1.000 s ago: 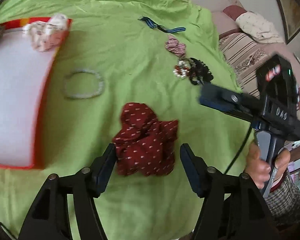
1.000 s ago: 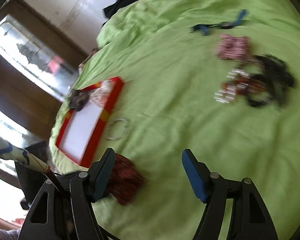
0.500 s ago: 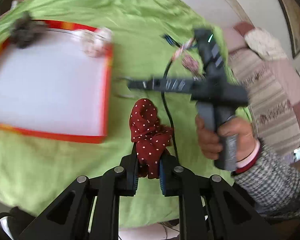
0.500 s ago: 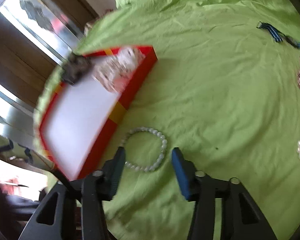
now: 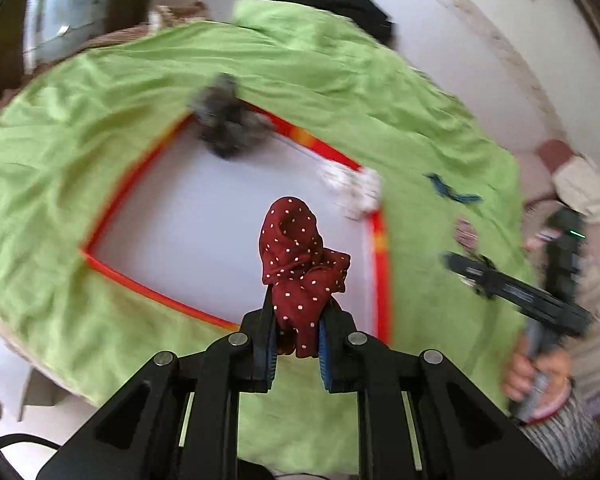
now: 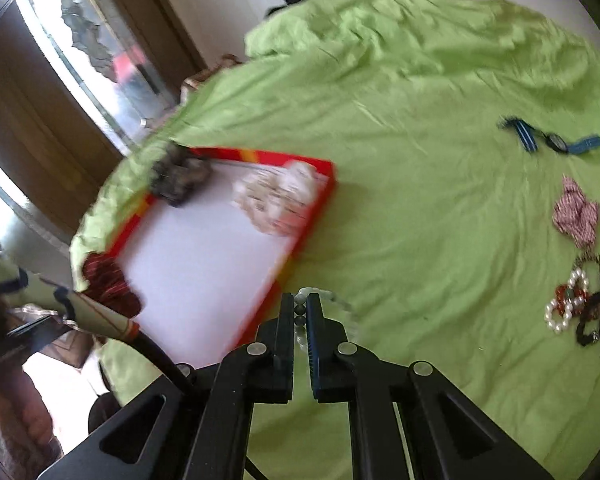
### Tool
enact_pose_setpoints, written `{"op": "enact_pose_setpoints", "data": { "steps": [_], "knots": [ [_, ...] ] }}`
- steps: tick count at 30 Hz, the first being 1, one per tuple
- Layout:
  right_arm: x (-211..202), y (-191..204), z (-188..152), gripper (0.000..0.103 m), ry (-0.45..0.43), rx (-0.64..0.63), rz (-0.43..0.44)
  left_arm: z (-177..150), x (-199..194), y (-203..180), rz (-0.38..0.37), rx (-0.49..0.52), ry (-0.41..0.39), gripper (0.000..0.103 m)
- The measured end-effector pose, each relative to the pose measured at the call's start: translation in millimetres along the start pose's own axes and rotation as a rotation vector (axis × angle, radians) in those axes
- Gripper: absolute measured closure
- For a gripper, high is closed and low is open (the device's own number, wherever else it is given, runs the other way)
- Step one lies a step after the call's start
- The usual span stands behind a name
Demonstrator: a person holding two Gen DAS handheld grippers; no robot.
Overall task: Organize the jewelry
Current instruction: 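Lift the red scrunchie with left gripper while right grasps the pearl bracelet, then carry red scrunchie and pearl bracelet into the tray and open both grippers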
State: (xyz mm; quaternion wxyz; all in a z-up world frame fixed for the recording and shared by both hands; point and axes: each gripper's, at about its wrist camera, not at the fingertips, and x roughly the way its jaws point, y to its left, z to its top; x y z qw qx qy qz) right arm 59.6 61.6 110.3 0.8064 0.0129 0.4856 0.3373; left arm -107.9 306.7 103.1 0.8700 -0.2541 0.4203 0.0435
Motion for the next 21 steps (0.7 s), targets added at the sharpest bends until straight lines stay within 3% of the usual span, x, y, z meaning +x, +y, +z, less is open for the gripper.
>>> {"op": "enact_pose_setpoints", "data": {
  "steps": [7,10,18,21],
  "knots": [
    [14.0,63.9,7.3,0.096,0.034,-0.024,0.161,26.3,20.4,64.7,0.219,-0.094,0.042,0.087],
    [32.9,84.4,1.6,0.096,0.077,-0.015,0.219,26.6,23.8,77.5,0.228,-0.117,0.059,0.087],
    [71.5,80.6,-33.5,0.095,0.149,-0.108,0.009,25.2,6.4,65.8,0.236,-0.091,0.012,0.069],
    [61.3,74.6,-35.3,0.078,0.129,-0.095,0.019,22.9,-7.7,55.9,0.231,-0.085,-0.025,0.061]
  ]
}}
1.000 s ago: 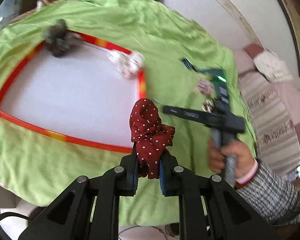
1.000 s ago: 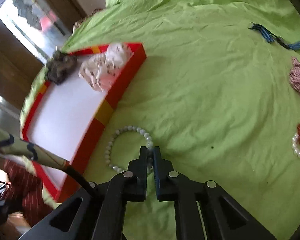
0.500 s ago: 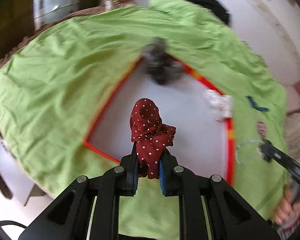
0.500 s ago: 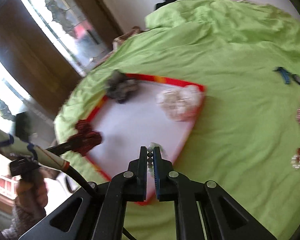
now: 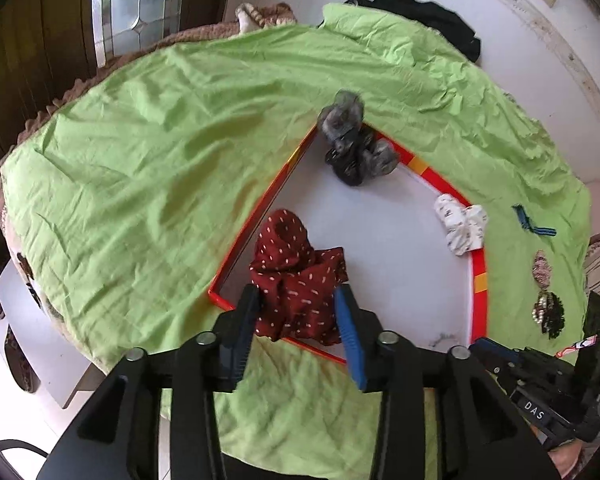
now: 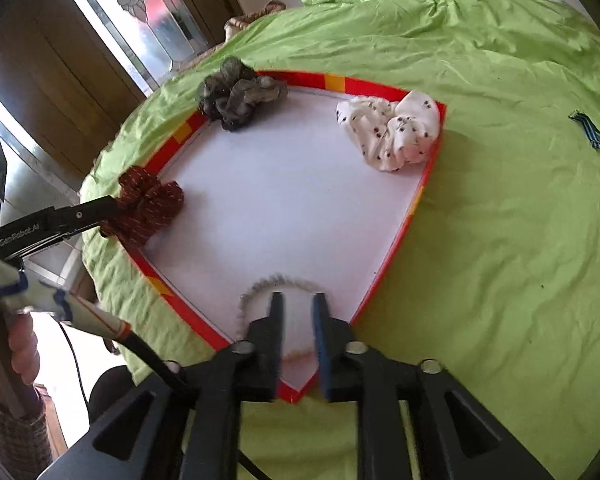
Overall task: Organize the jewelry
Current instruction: 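Carry red scrunchie and pearl bracelet into the tray and open both grippers, then move both grippers back to the remaining pile of accessories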
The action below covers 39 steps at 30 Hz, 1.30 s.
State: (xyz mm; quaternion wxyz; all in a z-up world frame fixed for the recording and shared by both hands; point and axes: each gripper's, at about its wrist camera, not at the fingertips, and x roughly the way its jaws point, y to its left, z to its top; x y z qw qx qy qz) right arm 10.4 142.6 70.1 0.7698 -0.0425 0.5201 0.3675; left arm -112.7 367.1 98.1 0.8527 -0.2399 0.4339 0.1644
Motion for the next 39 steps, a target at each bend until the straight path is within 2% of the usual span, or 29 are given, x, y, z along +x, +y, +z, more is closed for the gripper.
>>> {"op": "enact_pose_setpoints", "data": {
  "steps": [1,2,8,14,24,29,34,39],
  "knots": [
    [-5.2,-0.6,-0.4,0.068,-0.015,-0.003,-0.002,-0.6,-4.7,-2.7,0.001,0.002,-0.010,0.059],
    [-12.1,-0.6,-0.8,0.063,-0.033,-0.011,-0.007,-1.7,-10.6,-5.9,0.002,0.005,-0.022,0.058],
    [-46.1,-0.2,-16.7,0.062,-0.097,-0.043,-0.032,-14.8,-44.2,-31.7,0.038,0.058,-0.092,0.049],
    [-79.6,-34.6,-55.3,0.062,-0.129,0.043,-0.063,-31.8,-61.2,-77.3,0.012,0.145,-0.118,0.044],
    [-146.4,-139.9,-135.1,0.062,-0.198,0.254,-0.200,-67.8,-44.8,-178.4,-0.081,0.304,-0.035,0.044],
    [-170.0,-194.9,-169.2,0.059,-0.227,0.389,-0.262,-88.7,-28.2,-229.2,-0.122,0.379,0.033,0.044],
    [-190.0,-235.8,-190.2,0.057,-0.265,0.470,-0.317,-103.6,-15.0,-270.3,-0.143,0.440,0.064,0.044],
    [-196.4,-265.8,-196.9,0.055,-0.294,0.527,-0.332,-108.2,3.1,-302.5,-0.148,0.483,0.097,0.043]
  ]
}}
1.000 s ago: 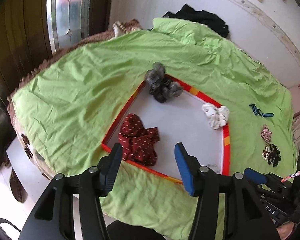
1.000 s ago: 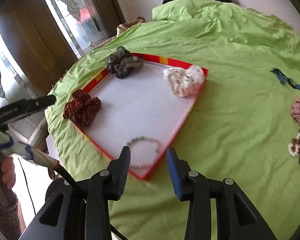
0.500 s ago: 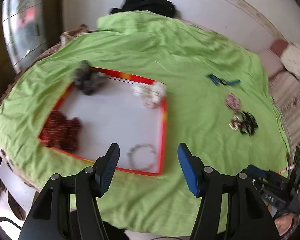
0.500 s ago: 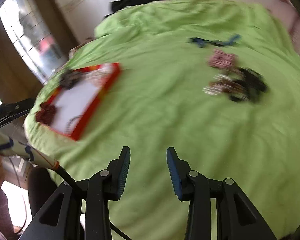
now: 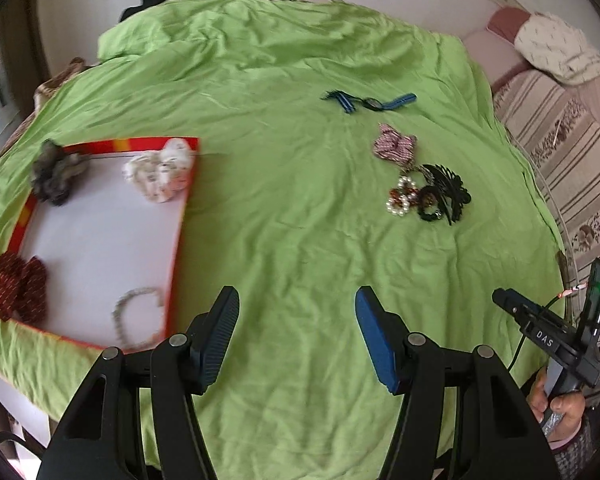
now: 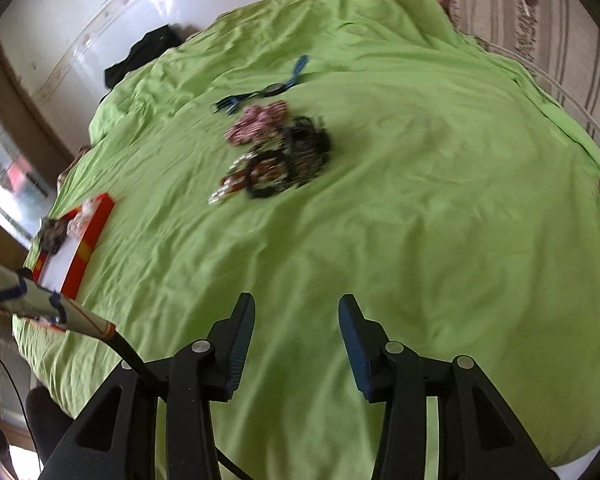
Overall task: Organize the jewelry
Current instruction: 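Move both grippers back to the remaining pile of accessories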
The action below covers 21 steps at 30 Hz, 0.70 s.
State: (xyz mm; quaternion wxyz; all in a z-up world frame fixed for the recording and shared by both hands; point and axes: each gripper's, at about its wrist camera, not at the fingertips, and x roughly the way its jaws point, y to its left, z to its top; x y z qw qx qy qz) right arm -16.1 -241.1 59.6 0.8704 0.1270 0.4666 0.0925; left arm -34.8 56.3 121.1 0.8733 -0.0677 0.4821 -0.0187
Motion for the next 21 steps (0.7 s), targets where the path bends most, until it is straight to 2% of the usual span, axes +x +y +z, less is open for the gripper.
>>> {"op": "enact_pose_setpoints", "data": {
  "steps": [11,18,21],
  "knots": [
    [19.0,-24.6,29.8,0.052,-0.024,0.045,0.011,57.2,49.5,-21.1,-0.062,-0.034,0.030,0.043],
    [41.0,-26.9,75.3,0.052,-0.060,0.060,0.025,110.5,92.6,-39.5,-0.086,-0.024,0.028,0.043],
    [53.6,-30.5,96.9,0.052,-0.073,0.090,0.057,132.7,116.4,-48.5,-0.131,-0.036,0.041,0.043]
  ]
}}
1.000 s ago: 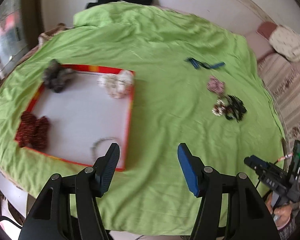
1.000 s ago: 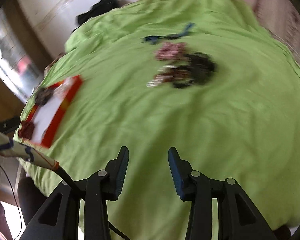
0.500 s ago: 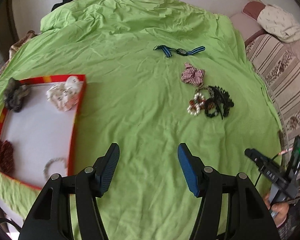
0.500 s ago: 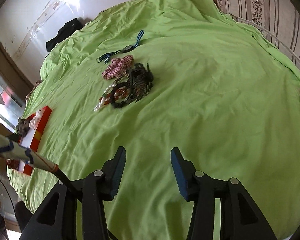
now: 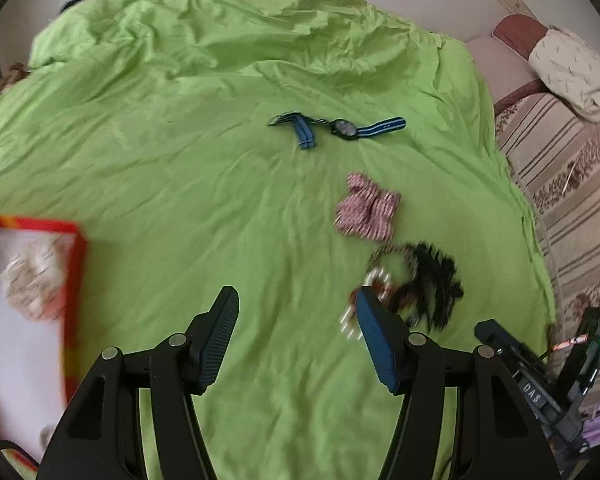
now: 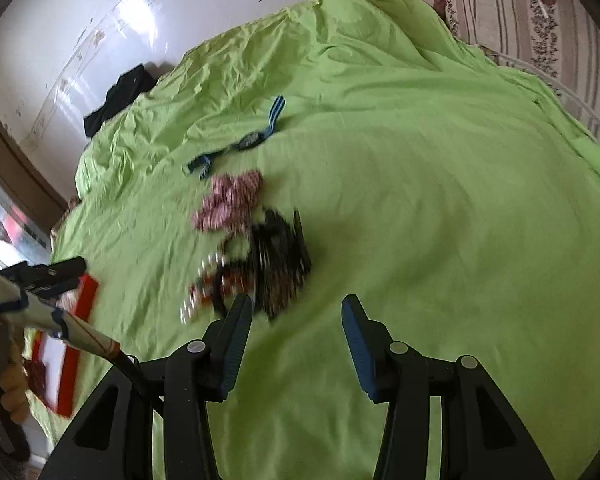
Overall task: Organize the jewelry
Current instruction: 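Move both grippers back to the remaining pile of accessories, then grasp pink plaid scrunchie with left gripper while right grasps black hair clips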
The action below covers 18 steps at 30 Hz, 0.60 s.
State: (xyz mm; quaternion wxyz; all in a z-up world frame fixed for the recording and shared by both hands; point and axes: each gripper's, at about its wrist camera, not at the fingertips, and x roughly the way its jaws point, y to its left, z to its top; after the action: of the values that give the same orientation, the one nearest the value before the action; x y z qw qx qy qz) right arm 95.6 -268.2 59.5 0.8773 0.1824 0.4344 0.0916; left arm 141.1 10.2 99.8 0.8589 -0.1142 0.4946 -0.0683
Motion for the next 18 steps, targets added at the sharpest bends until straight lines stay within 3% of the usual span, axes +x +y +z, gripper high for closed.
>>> {"op": "enact_pose_setpoints", "data": {
  "steps": [5,10,18],
  "knots": [
    [24.5,-5.6,21.5,0.052,-0.005,0.055,0.049,32.2,48.2,-12.8,-0.057,-0.012,0.028,0.043],
    [49.4,-7.7,22.4,0.052,0.032,0.056,0.061,52.1,102.3,-17.0,-0.126,-0.057,0.101,0.043],
    [68.1,-10.8,22.8,0.053,0.055,0.050,0.054,64.2,147.4,-32.0,-0.216,-0.071,0.144,0.043]
  ]
}}
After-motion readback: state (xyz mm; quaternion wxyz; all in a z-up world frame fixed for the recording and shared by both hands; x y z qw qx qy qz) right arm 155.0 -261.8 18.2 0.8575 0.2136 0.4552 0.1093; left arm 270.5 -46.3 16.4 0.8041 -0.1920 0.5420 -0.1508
